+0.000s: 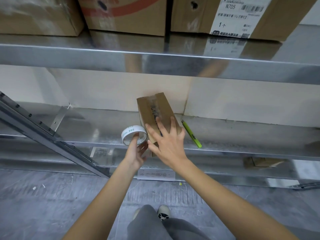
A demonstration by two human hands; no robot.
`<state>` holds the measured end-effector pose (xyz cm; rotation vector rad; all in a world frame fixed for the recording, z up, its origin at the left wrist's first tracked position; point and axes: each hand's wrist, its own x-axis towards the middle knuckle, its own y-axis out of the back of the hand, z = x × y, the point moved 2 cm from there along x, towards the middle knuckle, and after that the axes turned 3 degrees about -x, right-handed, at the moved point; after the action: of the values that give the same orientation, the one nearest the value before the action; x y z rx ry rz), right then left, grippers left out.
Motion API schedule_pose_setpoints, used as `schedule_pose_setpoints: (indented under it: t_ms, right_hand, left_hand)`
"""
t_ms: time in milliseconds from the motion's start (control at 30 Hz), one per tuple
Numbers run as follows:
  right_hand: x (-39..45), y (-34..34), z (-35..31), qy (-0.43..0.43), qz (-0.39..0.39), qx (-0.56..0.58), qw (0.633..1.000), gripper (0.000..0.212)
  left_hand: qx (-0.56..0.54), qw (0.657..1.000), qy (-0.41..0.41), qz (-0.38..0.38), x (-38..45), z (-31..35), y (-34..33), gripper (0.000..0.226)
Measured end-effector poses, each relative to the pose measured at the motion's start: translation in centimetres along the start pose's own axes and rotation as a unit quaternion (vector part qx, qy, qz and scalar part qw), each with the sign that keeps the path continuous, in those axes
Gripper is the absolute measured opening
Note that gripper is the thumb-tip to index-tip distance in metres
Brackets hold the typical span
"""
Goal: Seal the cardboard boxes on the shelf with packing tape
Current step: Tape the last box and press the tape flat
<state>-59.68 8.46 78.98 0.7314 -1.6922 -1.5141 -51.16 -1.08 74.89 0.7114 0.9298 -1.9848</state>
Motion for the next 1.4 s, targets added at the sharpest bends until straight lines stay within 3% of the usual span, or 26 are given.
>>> schedule_pose_setpoints:
  t_ms: [167,267,333,433,533,667,733,867,1033,1267,1400]
  right_hand:
    - [-0.6,0.6,0.4,-0.048,-0.016,0.103,0.993,0.055]
    - [-1.1,0.4,1.6,-0.058,-0.015,0.177,0.982,0.055]
    - [-1.1,0.4,2.7,-0.066,0.001,0.267,0.961,0.051]
    - [-1.5,0.1,3.9,-0.073,0.028,0.361,0.929,0.049]
    - [-2.0,-0.4,5.1,-0.084,0.023,0.353,0.932,0.050]
    - [-2.0,-0.7,6.1,-0.078,0.043,0.202,0.975,0.052]
    - [-1.6,-0.7,6.0,-0.041,0.058,0.153,0.986,0.055]
    - [-1.1,-0.8,5.6,-0.034,0.039,0.256,0.965,0.056]
    - [-0.9,-2.6,4.9,0.003,0.006,0.293,0.956,0.047]
    - [-0.1,-3.3,5.2,0.006,-0.008,0.229,0.973,0.050]
    - [0.0,-3.5,5.5,0.014,-0.007,0.152,0.988,0.050]
  left_hand:
    - [0.091,0.995,-0.031,-0.024,-1.4,0.2,-1.8,0.053]
    - [0.174,0.976,-0.126,0.017,-1.7,1.5,-2.3,0.047]
    - [0.315,0.926,-0.189,0.089,-1.9,2.5,-2.5,0.047]
    - [0.506,0.799,-0.279,0.167,-2.8,4.3,-3.5,0.042]
    - [0.598,0.708,-0.334,0.173,-3.0,5.8,-4.1,0.041]
    - [0.655,0.647,-0.355,0.162,-2.8,6.1,-5.0,0.027]
    - [0.665,0.635,-0.361,0.156,-3.1,5.8,-5.4,0.026]
    - [0.687,0.610,-0.362,0.155,-3.8,5.1,-5.4,0.025]
    - [0.716,0.586,-0.333,0.182,-3.8,5.1,-4.4,0.030]
    - [0.663,0.666,-0.307,0.151,-2.7,3.5,-4.8,0.043]
    - [0.615,0.707,-0.323,0.133,-3.4,4.5,-3.4,0.032]
